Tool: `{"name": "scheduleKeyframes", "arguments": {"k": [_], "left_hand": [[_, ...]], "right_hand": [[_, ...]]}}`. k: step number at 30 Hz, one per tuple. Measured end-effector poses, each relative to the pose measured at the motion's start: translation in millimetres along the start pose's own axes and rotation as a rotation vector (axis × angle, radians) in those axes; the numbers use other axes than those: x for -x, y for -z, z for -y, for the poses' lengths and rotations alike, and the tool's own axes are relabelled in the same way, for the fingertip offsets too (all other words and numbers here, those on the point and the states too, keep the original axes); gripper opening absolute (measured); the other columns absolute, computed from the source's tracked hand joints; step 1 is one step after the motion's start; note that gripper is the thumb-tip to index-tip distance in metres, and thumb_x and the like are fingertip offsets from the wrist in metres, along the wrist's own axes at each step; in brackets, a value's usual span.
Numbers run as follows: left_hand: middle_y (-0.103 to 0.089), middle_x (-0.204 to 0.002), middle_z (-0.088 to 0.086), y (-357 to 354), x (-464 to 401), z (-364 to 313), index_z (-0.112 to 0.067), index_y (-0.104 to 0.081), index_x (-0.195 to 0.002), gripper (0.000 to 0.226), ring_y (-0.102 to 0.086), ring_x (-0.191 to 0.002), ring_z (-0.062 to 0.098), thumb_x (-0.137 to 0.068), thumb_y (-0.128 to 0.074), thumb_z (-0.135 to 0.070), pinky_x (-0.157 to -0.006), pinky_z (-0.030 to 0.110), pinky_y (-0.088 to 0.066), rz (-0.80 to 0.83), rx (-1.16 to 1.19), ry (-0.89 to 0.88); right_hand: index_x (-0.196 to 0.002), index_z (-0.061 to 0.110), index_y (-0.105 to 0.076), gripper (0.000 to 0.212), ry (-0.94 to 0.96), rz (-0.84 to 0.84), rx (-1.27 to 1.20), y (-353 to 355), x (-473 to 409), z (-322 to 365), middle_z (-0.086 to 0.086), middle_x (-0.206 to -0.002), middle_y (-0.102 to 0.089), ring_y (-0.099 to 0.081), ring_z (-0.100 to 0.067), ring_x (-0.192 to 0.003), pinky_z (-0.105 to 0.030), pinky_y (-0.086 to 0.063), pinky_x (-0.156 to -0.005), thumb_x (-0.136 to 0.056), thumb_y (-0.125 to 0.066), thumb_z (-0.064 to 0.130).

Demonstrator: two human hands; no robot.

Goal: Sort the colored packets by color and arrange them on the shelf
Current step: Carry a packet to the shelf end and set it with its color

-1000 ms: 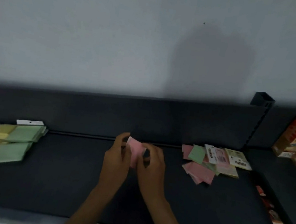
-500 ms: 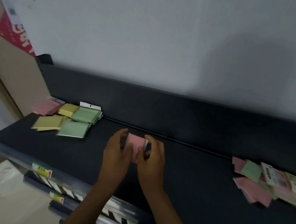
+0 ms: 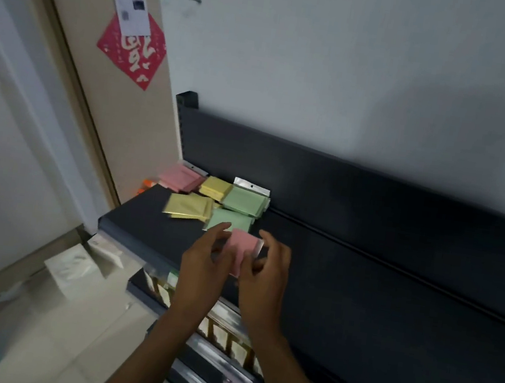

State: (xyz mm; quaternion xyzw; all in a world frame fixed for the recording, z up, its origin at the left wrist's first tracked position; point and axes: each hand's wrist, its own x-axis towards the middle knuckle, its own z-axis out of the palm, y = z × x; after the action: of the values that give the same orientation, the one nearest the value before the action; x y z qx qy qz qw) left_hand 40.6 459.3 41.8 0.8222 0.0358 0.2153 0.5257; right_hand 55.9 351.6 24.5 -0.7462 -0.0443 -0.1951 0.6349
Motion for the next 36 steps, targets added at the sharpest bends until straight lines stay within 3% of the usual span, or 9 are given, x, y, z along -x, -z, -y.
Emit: {"name": "scheduleKeyframes", "arguments": {"k": [4, 8, 14, 19, 25, 34, 36], "left_hand": [[-0.066, -0.120, -0.014, 49, -9, 22, -0.027, -0.059, -0.131, 0.036, -0.065, -0.105, -0.001, -0.097, -0.064, -0.015, -0.085, 0.017, -0.056, -0.042, 0.006, -0.012], [-0.065, -0.119, -0.019, 101, -16, 41, -0.032, -0.059, -0.126, 0.037, -0.064, -0.107, -0.002, -0.096, -0.065, -0.011, -0.088, 0.013, -0.053, -0.082, 0.009, -0.020], [-0.062, -0.131, -0.021, 157, -14, 67, -0.027, -0.054, -0.139, 0.043, -0.061, -0.116, -0.003, -0.098, -0.065, -0.018, -0.099, 0.015, -0.048, 0.084, -0.018, -0.055], [-0.066, -0.125, -0.017, 174, -22, 81, -0.026, -0.061, -0.132, 0.030, -0.063, -0.111, 0.001, -0.102, -0.060, -0.026, -0.094, 0.021, -0.054, 0.013, -0.039, -0.046], [-0.067, -0.114, -0.012, 186, -51, 97, -0.023, -0.063, -0.124, 0.024, -0.064, -0.100, 0.000, -0.100, -0.061, -0.023, -0.083, 0.014, -0.054, -0.122, -0.097, -0.020], [-0.065, -0.118, -0.013, 195, -96, 135, -0.025, -0.063, -0.123, 0.021, -0.060, -0.097, -0.005, -0.102, -0.058, -0.023, -0.077, -0.002, -0.043, -0.154, -0.163, 0.122], [-0.067, -0.121, -0.009, 194, -110, 144, -0.024, -0.063, -0.123, 0.022, -0.062, -0.101, 0.000, -0.102, -0.058, -0.024, -0.077, -0.002, -0.043, -0.144, -0.191, 0.153]], "right_hand": [[-0.131, 0.032, -0.054, 0.035, 0.021, 0.011, 0.016, -51, 7, 16, 0.015, -0.129, -0.041, -0.063, -0.018, -0.106, -0.033, -0.058, -0.085, -0.100, -0.056, 0.015], [-0.128, 0.034, -0.056, 0.035, 0.025, 0.049, -0.014, -102, 16, 30, 0.012, -0.126, -0.043, -0.063, -0.017, -0.104, -0.020, -0.055, -0.082, -0.100, -0.057, 0.013], [-0.128, 0.024, -0.059, 0.033, -0.137, 0.033, -0.124, -153, 20, 35, -0.004, -0.136, -0.044, -0.062, -0.014, -0.099, -0.005, -0.049, -0.066, -0.100, -0.058, 0.008], [-0.130, 0.028, -0.059, 0.035, -0.108, 0.069, -0.080, -179, 23, 36, -0.001, -0.140, -0.043, -0.064, -0.017, -0.102, -0.014, -0.057, -0.071, -0.100, -0.058, 0.010], [-0.133, 0.026, -0.059, 0.036, -0.078, 0.101, -0.066, -212, 17, 37, 0.001, -0.135, -0.051, -0.064, -0.017, -0.110, -0.043, -0.062, -0.081, -0.099, -0.058, 0.012], [-0.128, 0.028, -0.062, 0.034, -0.089, 0.160, -0.070, -263, -7, 20, 0.002, -0.130, -0.061, -0.064, -0.016, -0.111, -0.035, -0.062, -0.080, -0.098, -0.061, 0.013], [-0.127, 0.028, -0.062, 0.033, -0.119, 0.200, -0.054, -273, -18, 12, 0.002, -0.130, -0.060, -0.064, -0.015, -0.111, -0.036, -0.063, -0.079, -0.098, -0.061, 0.012]]}}
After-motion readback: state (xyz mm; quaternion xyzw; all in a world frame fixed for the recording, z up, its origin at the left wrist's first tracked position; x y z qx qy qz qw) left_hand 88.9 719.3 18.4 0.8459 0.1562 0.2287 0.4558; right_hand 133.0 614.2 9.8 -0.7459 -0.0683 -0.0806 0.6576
